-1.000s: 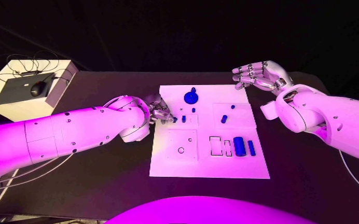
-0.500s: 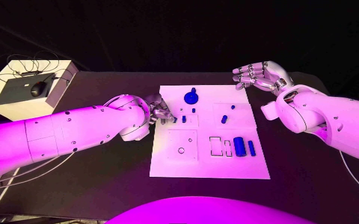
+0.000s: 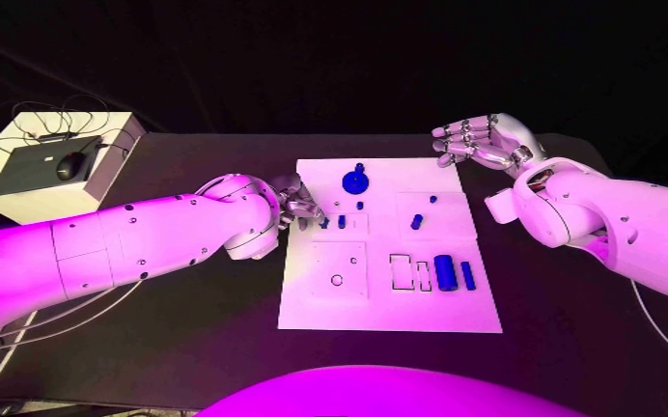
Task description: Assemble the parts on the task board
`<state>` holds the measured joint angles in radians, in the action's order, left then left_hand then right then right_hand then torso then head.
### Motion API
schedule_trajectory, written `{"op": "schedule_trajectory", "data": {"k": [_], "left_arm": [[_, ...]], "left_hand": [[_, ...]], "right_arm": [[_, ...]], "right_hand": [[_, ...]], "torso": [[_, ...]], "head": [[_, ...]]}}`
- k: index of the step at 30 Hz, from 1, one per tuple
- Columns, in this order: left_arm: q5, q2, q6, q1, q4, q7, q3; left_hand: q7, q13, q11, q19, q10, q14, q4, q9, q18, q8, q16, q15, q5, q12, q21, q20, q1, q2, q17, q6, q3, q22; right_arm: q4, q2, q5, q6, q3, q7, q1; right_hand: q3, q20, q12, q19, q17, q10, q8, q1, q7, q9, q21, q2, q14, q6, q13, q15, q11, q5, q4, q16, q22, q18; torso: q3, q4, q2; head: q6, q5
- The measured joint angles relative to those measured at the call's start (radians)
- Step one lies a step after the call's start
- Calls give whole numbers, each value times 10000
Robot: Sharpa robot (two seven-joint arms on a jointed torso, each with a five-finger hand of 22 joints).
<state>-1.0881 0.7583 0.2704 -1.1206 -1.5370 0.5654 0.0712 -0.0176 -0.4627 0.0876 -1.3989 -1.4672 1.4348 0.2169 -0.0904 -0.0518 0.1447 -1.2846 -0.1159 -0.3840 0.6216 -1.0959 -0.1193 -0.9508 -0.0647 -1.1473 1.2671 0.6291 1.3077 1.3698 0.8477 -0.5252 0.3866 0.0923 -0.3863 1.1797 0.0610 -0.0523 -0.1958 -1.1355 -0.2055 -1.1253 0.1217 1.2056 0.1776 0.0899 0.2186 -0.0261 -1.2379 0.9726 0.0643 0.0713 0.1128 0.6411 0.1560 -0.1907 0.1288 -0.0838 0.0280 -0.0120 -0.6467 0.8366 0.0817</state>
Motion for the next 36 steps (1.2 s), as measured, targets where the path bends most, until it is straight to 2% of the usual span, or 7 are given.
{"op": "schedule_trajectory", "data": {"k": [15,19,23,32,33,35,36], "left_arm": [[-4,-46,-572,-18,-75,52,-17],[-19,-46,-703,-22,-112,59,-20],[-34,-46,-784,-24,-118,67,-21],[-113,-47,-819,-21,-119,73,-18],[-118,-48,-819,-20,-119,74,-18],[-121,-95,-833,3,-149,64,2],[-120,-140,-852,22,-172,59,22]], "left_hand": [[0,25,-2,0,3,0,90,0,-2,0,-99,0,15,174,-81,0,54,51,-85,0,5,-1],[0,62,-3,0,3,35,-168,0,-3,0,-116,35,4,234,-145,0,52,52,-94,0,-516,-1],[0,84,-3,0,2,35,-358,-3,-3,1,-116,35,188,234,-146,0,50,53,-94,0,-867,-2],[1,94,-5,0,2,35,-405,-20,-3,61,-116,35,188,249,-146,0,49,54,-94,2,-926,-2],[1,94,-5,0,2,35,-405,-273,-4,62,-116,35,188,273,-146,0,30,73,-100,4,-926,-3],[361,93,1,0,3,35,-436,-2039,-4,191,-116,35,235,283,-146,0,50,284,-108,1151,-956,-3],[411,93,1,0,3,35,-435,-2157,-5,124,-116,35,252,283,-145,0,14,376,-108,1202,-955,-3]], "right_arm": [[7,7,-3,-6,0,7,0],[10,10,-3,-7,0,7,0],[11,11,-4,-8,0,8,0],[12,10,-4,-11,0,10,0],[12,10,-5,-11,0,11,0],[12,9,-5,-11,0,12,0],[14,8,-5,-12,0,12,0]], "right_hand": [[31,0,0,0,0,0,0,0,0,0,0,0,0,1,0,0,0,39,31,0,-2,0],[30,0,0,0,0,0,0,0,0,0,0,0,0,0,0,0,0,39,30,0,3,0],[30,0,0,0,0,0,0,0,0,0,0,0,0,0,0,0,0,39,30,0,8,0],[30,0,-1,0,0,0,0,0,0,0,0,0,0,1,0,0,0,39,30,0,8,0],[35,0,-1,0,2,0,0,0,0,0,0,0,0,0,0,0,0,39,36,0,7,0],[70,0,-1,0,11,0,0,0,0,0,0,0,0,0,0,0,0,39,70,0,7,0],[70,0,-1,0,11,0,0,0,0,0,0,0,0,1,0,0,0,39,70,0,7,0]], "torso": [[-5,-8,5],[-6,-9,1],[-6,-10,2],[-2,-7,5],[-2,-6,4],[-2,-6,4],[-2,-5,4]], "head": [[12,-17],[12,-18],[12,-18],[-10,-8],[-12,-8],[-14,-7],[-14,-7]]}}
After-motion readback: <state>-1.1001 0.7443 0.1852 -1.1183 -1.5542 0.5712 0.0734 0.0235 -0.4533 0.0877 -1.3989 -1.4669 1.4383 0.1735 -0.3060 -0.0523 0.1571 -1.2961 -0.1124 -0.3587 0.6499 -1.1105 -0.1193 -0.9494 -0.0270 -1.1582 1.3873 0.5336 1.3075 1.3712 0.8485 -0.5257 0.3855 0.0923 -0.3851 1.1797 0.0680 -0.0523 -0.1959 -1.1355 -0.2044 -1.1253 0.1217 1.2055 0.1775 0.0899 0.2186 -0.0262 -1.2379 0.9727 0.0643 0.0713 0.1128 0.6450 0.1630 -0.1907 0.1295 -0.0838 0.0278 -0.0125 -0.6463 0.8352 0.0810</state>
